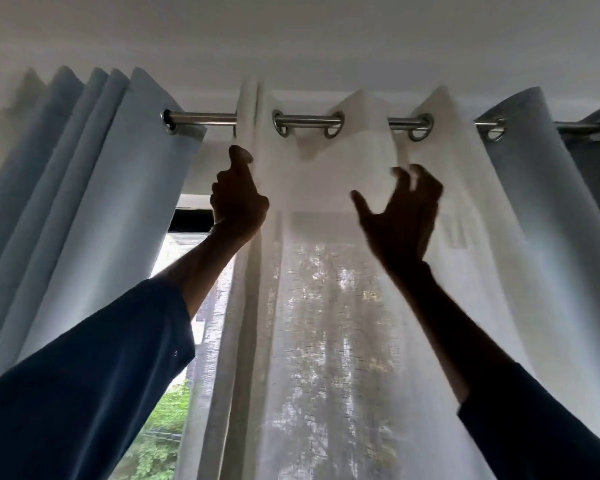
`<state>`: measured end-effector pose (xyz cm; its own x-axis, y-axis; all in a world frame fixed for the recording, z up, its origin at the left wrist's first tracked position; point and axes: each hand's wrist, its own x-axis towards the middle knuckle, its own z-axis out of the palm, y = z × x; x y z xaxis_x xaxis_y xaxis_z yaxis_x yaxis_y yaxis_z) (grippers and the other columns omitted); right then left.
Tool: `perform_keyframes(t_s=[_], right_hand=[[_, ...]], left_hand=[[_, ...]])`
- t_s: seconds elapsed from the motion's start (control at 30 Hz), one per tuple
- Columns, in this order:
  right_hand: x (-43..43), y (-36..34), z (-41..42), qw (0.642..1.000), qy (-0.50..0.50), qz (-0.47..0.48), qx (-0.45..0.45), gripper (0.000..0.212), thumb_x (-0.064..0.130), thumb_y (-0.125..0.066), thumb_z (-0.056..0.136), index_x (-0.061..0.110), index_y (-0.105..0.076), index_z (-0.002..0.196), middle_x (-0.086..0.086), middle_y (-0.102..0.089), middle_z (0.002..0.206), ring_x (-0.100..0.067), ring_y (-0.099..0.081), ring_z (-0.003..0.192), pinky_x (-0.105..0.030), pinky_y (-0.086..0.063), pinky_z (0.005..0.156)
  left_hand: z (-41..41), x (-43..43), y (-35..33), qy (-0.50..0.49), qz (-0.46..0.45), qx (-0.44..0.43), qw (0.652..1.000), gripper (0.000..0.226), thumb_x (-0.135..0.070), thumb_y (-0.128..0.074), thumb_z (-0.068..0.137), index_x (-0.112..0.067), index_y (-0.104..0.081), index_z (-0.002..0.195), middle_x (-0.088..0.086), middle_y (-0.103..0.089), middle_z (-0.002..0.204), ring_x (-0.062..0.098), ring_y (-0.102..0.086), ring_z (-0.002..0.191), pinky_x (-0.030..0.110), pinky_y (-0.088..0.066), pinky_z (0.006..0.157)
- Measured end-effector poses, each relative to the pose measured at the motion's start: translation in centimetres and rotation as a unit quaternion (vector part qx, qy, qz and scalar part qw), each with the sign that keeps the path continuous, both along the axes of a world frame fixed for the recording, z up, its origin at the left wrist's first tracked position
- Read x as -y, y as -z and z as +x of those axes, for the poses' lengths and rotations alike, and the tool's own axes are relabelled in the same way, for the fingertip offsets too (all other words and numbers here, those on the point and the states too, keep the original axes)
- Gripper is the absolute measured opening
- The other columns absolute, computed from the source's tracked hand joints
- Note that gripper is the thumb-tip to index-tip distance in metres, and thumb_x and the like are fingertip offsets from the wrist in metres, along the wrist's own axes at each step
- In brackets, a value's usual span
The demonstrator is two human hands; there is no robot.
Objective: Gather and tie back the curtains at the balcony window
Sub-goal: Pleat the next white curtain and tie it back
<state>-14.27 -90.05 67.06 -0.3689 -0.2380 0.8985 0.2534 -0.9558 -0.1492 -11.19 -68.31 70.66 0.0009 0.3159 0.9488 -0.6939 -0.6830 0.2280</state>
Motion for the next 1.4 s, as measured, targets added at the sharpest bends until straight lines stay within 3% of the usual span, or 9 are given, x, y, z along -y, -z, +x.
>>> perform_keyframes(t_s=[0.1, 0.2, 0.27, 0.47, 0.83, 1.0, 1.13, 1.3, 1.4], right_hand=[[2.7, -1.7, 0.5, 0.981, -0.067, 0.081, -0.16, 0.087, 0.063, -0.067, 0.086, 0.002, -0.043, 0.144, -0.021, -0.048, 0.146, -0.037, -0.044, 0.137, -0.045, -0.039, 0.109], [1.9, -2.4, 1.6, 0.983, -0.095, 0.049, -0.149, 0.026, 0.03, -0.066, 0.093, 0.007, -0.063, 0.105, -0.018, -0.066, 0.113, -0.039, -0.061, 0.114, -0.039, -0.048, 0.084], [0.6, -3.1, 1.9, 0.986, -0.085, 0.038, -0.136, 0.015, 0.016, -0.06, 0.092, 0.013, -0.056, 0.078, -0.017, -0.065, 0.091, -0.041, -0.065, 0.098, -0.035, -0.04, 0.069], [-10.0, -4.1, 1.9, 0.975, -0.07, -0.126, -0.17, 0.024, 0.007, -0.06, 0.084, 0.006, -0.065, 0.108, -0.018, -0.066, 0.112, -0.04, -0.058, 0.106, -0.041, -0.04, 0.086], [-15.9, -3.8, 2.4, 0.958, -0.072, -0.234, -0.149, 0.017, 0.007, -0.056, 0.094, 0.003, -0.069, 0.105, -0.019, -0.069, 0.104, -0.038, -0.061, 0.102, -0.032, -0.03, 0.073], [-13.8, -2.8, 3.3, 0.958, -0.122, -0.2, -0.167, 0.022, 0.011, -0.057, 0.098, 0.006, -0.07, 0.115, -0.015, -0.07, 0.11, -0.033, -0.058, 0.105, -0.037, -0.042, 0.083], [-10.9, -1.3, 2.7, 0.937, -0.179, -0.249, -0.166, 0.023, 0.02, -0.06, 0.096, 0.017, -0.079, 0.107, -0.005, -0.077, 0.103, -0.023, -0.069, 0.096, -0.035, -0.051, 0.092], [-1.4, -0.8, 0.4, 0.989, -0.118, -0.084, 0.018, 0.042, 0.047, -0.071, 0.087, 0.016, -0.072, 0.116, -0.002, -0.074, 0.112, -0.022, -0.068, 0.105, -0.025, -0.042, 0.102], [5.3, -1.0, -1.5, 0.993, -0.041, 0.076, -0.075, 0.092, 0.059, -0.072, 0.084, -0.001, -0.041, 0.147, -0.024, -0.045, 0.149, -0.037, -0.038, 0.142, -0.038, -0.026, 0.116]], left_hand=[[0.7, 0.3, 0.6, -0.033, 0.028, 0.037, 0.998, 0.071, 0.009, -0.057, 0.081, -0.025, -0.031, 0.137, 0.011, -0.058, 0.087, 0.032, -0.059, 0.077, 0.044, -0.054, 0.067], [0.8, 0.1, 0.8, -0.043, 0.046, 0.044, 0.997, 0.065, 0.01, -0.051, 0.085, -0.027, -0.039, 0.137, 0.014, -0.059, 0.093, 0.033, -0.06, 0.085, 0.038, -0.045, 0.065], [1.0, -0.7, 0.6, -0.053, 0.056, 0.052, 0.996, 0.06, 0.009, -0.05, 0.086, -0.028, -0.047, 0.133, 0.015, -0.065, 0.107, 0.035, -0.063, 0.095, 0.038, -0.047, 0.069], [2.3, -2.4, -0.4, -0.028, 0.081, 0.071, 0.994, 0.046, 0.0, -0.05, 0.092, -0.028, -0.063, 0.126, 0.007, -0.067, 0.127, 0.03, -0.061, 0.114, 0.039, -0.05, 0.096], [1.0, -4.0, -2.0, 0.101, 0.02, -0.02, 0.994, 0.031, -0.023, -0.047, 0.085, -0.006, -0.073, 0.078, 0.017, -0.073, 0.089, 0.039, -0.067, 0.093, 0.04, -0.054, 0.081], [-1.0, -2.5, -2.8, 0.111, -0.04, -0.079, 0.99, 0.062, -0.06, -0.075, 0.074, -0.006, -0.074, 0.103, 0.011, -0.073, 0.102, 0.027, -0.069, 0.1, 0.039, -0.055, 0.088], [-2.3, 0.0, -2.8, -0.014, -0.011, -0.116, 0.993, 0.064, -0.028, -0.083, 0.075, -0.001, -0.057, 0.126, 0.02, -0.057, 0.13, 0.039, -0.057, 0.121, 0.047, -0.05, 0.093], [-0.5, -0.8, -2.6, -0.045, 0.013, -0.071, 0.996, 0.035, -0.009, -0.065, 0.082, 0.0, -0.06, 0.115, 0.022, -0.059, 0.122, 0.043, -0.058, 0.115, 0.049, -0.051, 0.093], [0.1, -1.3, -2.2, -0.064, 0.021, -0.043, 0.997, 0.023, -0.011, -0.062, 0.084, -0.002, -0.065, 0.105, 0.023, -0.061, 0.113, 0.043, -0.061, 0.106, 0.046, -0.052, 0.088]])
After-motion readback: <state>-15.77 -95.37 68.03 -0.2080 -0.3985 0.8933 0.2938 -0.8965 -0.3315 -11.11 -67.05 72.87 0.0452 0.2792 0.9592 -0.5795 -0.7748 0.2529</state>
